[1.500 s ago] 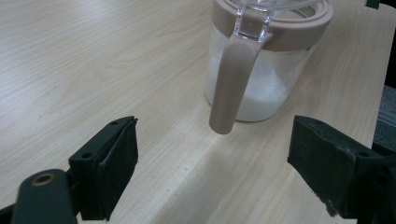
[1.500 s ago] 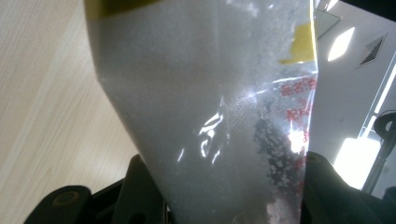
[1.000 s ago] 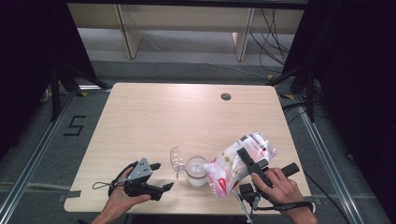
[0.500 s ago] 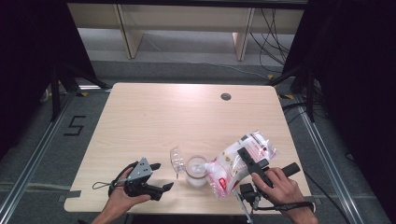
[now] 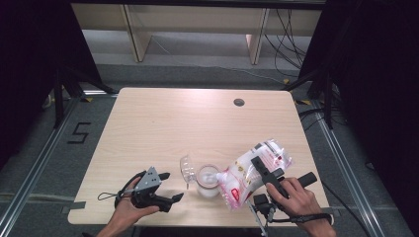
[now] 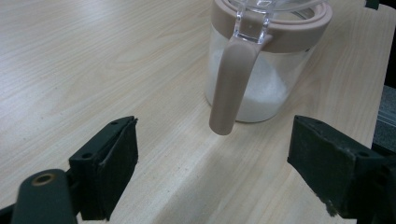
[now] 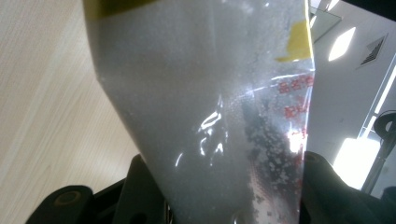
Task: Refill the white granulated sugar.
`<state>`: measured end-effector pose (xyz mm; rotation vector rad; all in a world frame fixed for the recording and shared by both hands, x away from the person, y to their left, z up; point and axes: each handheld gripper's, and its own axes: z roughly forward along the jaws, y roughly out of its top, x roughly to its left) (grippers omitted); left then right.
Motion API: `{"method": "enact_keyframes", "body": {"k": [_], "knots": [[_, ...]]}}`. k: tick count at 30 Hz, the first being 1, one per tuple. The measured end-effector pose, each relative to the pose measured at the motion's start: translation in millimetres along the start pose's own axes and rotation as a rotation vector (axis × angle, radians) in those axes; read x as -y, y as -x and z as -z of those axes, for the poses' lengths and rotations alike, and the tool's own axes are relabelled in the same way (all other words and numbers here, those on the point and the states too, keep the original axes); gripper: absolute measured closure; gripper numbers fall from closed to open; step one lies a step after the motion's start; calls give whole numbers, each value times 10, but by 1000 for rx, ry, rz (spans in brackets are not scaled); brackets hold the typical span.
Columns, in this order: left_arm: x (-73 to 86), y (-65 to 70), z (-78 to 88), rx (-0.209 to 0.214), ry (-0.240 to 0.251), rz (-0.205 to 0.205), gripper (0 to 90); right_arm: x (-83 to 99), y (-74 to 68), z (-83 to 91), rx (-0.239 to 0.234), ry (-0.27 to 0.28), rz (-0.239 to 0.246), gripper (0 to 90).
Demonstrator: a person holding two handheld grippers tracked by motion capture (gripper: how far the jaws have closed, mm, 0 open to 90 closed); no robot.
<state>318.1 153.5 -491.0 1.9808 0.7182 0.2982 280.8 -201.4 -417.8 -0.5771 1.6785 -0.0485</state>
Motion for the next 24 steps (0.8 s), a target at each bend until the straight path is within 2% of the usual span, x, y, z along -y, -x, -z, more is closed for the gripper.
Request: {"method": "enact_keyframes", "body": {"k": [1,5,19,21,24], "knots": [[-1,0,0,0,1,1,155,6,-16,4,-6,-4,-22,638],[0,0,0,0,1,1,155,9,7,-1,2,7,7,646],[1,2,-4,-2,-3,0,157,5,-27,4,-8,4,-41,657],[5,-1,-7,2,1,1,157,4,-11,0,-6,8,-22,658],[5,-1,-6,1,2,1,157,8,-16,-3,0,14,-25,659]]}}
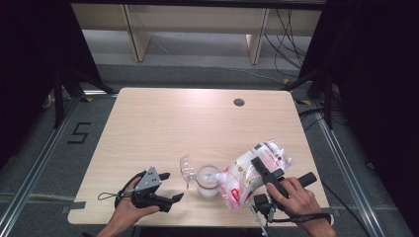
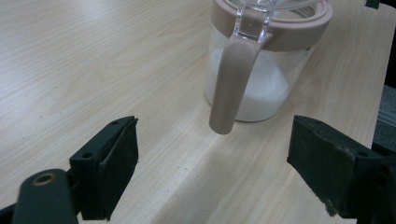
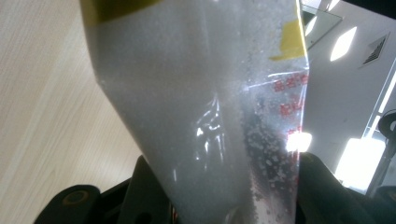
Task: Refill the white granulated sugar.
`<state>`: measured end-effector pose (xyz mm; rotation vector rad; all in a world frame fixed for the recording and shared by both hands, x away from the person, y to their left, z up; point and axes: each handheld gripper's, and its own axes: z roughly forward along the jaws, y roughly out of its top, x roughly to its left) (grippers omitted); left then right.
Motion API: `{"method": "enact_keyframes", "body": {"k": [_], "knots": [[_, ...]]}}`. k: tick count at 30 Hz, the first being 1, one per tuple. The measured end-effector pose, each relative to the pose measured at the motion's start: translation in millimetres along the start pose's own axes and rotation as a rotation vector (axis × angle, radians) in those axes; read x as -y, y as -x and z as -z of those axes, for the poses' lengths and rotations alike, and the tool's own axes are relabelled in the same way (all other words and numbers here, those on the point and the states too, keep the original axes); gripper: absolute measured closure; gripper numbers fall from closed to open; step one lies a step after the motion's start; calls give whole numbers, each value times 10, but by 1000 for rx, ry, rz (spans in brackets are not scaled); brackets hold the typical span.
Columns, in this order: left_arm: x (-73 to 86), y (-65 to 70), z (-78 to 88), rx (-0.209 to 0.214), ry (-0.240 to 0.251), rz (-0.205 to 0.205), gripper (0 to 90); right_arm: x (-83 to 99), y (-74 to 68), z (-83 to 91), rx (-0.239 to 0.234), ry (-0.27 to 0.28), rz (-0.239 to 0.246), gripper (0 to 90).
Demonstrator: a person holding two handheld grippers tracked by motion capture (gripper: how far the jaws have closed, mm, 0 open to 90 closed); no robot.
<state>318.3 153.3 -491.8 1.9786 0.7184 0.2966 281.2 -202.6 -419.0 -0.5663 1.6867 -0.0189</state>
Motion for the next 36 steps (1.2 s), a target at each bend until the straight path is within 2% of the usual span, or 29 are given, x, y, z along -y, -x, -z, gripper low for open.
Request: {"method": "enact_keyframes", "body": {"k": [1,2,5,8,9,19,21,27,33,36], "knots": [[-3,3,2,-5,-2,1,157,0,15,-8,4,11,20,660],[-2,3,2,-5,-1,-1,157,0,15,-8,4,11,20,660],[-2,-3,0,0,1,2,157,0,-9,4,0,-2,-12,662],[-4,-1,4,-4,-1,1,157,2,-11,7,0,-3,-14,664],[-5,6,3,-1,4,5,157,1,9,1,8,10,11,665],[-6,0,7,0,-1,1,157,4,17,4,6,14,18,668],[-6,5,4,0,5,6,157,6,12,18,-10,-2,5,669],[-6,6,3,0,5,6,157,15,-9,18,-2,1,-22,672],[-5,6,3,0,5,6,157,26,-4,8,-2,17,-27,674],[-6,5,4,-1,3,3,157,30,27,5,-5,28,-9,675]]}}
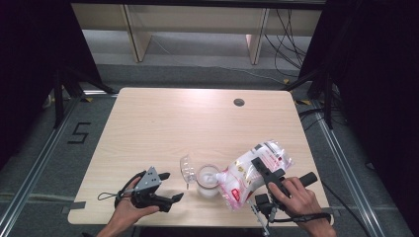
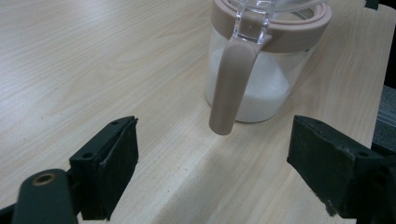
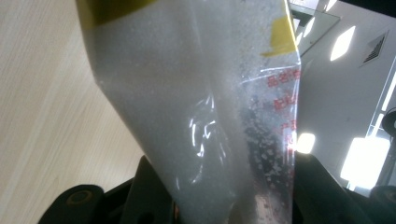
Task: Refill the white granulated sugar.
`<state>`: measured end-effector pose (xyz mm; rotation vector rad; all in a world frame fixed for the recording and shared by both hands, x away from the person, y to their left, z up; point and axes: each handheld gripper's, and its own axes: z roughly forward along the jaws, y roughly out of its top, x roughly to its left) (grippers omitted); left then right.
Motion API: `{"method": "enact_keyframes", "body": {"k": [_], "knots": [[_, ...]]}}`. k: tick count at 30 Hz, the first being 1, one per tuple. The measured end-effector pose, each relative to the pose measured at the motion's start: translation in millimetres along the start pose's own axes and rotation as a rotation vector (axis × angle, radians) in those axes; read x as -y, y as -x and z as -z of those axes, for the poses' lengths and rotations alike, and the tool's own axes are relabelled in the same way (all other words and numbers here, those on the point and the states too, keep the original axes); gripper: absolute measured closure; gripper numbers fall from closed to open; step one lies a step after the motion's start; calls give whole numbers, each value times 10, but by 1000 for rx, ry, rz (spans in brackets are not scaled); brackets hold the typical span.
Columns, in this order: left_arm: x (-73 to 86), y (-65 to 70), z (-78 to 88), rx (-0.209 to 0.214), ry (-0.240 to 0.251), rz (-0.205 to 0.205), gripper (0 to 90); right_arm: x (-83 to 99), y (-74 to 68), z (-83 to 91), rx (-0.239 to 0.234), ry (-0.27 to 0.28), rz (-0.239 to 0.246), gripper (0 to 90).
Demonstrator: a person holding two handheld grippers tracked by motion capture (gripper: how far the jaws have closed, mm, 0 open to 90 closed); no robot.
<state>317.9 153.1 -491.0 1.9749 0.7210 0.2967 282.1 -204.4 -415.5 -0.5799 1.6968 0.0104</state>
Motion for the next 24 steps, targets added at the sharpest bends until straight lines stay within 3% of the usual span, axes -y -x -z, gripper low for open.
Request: {"method": "enact_keyframes", "body": {"k": [3,6,7,9,10,16,17,18,19,20,21,23,24], "knots": [[0,2,0,1,1,2,157,19,-13,3,4,9,-51,676],[1,-3,3,0,-5,-4,157,36,13,-14,13,37,-40,677],[1,-3,2,-6,-9,-9,157,47,-22,-14,2,40,-116,677],[2,-5,0,-1,-10,-9,157,55,0,-21,-2,50,-101,678],[2,-3,2,-6,-14,-10,157,58,-31,-23,-29,32,-141,680],[6,-1,-5,-3,-14,-4,157,67,-56,-66,-44,63,-173,683],[1,-8,3,-4,-16,-19,158,71,-101,-79,-55,63,-247,685],[-4,-18,2,0,-7,-35,158,80,-81,-89,-49,80,-235,685],[-4,-15,7,4,-2,-26,157,83,-113,-93,-62,82,-281,688],[-4,-15,7,4,-2,-26,158,83,-113,-93,-62,82,-281,688],[-4,-16,9,5,-2,-26,157,96,-121,-105,-71,93,-319,690],[-4,-16,8,5,-2,-26,157,107,-116,-113,-63,106,-317,692],[-4,-16,6,4,-3,-25,158,119,-117,-110,-62,107,-343,693]]}}
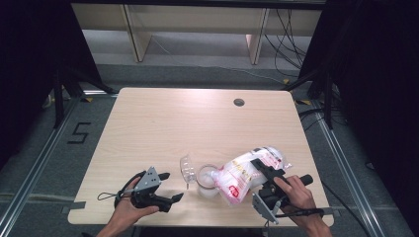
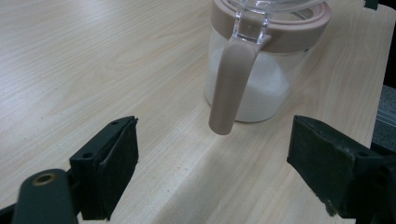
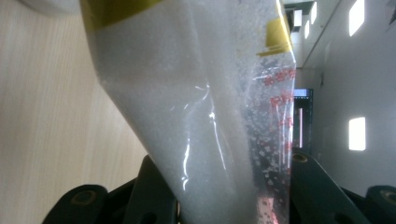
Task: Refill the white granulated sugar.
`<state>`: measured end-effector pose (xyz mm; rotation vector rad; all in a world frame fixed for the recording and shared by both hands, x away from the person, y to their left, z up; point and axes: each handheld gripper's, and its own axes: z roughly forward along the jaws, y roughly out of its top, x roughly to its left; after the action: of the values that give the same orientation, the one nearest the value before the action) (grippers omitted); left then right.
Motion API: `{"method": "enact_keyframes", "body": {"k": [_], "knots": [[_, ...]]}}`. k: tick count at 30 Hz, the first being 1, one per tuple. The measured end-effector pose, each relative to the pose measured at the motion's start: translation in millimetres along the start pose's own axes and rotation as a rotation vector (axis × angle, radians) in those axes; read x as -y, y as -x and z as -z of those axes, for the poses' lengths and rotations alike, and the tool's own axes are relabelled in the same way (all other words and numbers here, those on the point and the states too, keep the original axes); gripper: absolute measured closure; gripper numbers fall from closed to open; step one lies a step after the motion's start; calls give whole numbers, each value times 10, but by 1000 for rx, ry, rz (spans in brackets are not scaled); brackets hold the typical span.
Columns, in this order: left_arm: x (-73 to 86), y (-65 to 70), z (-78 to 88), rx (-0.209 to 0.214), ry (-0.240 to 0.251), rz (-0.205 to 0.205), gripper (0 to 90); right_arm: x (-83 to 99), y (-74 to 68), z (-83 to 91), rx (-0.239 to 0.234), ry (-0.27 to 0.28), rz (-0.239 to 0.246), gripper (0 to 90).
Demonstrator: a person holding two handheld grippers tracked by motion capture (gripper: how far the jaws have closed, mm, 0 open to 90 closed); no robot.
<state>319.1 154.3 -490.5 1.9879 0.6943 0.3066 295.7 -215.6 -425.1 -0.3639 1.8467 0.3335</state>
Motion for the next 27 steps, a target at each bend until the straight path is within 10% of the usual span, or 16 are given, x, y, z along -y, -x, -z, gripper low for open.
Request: {"method": "enact_keyframes", "body": {"k": [1,6,15,20,22,23,24,27], "knots": [[-1,2,2,0,0,-1,158,31,-37,-6,14,12,-77,696],[2,19,5,-9,-1,24,158,71,-2,-14,10,33,-62,700],[2,18,6,-7,2,20,158,102,-153,-48,-30,73,-286,709],[4,9,3,-4,-1,18,158,153,-169,-46,-43,92,-346,713],[4,17,1,-3,1,26,158,187,-128,-54,-14,115,-283,714],[2,17,3,-7,0,24,158,194,-178,-52,-41,107,-360,715],[2,8,7,-4,-5,17,158,202,-152,-53,-35,109,-312,715],[2,11,13,-12,-8,17,158,237,-194,-68,-35,125,-394,719]]}}
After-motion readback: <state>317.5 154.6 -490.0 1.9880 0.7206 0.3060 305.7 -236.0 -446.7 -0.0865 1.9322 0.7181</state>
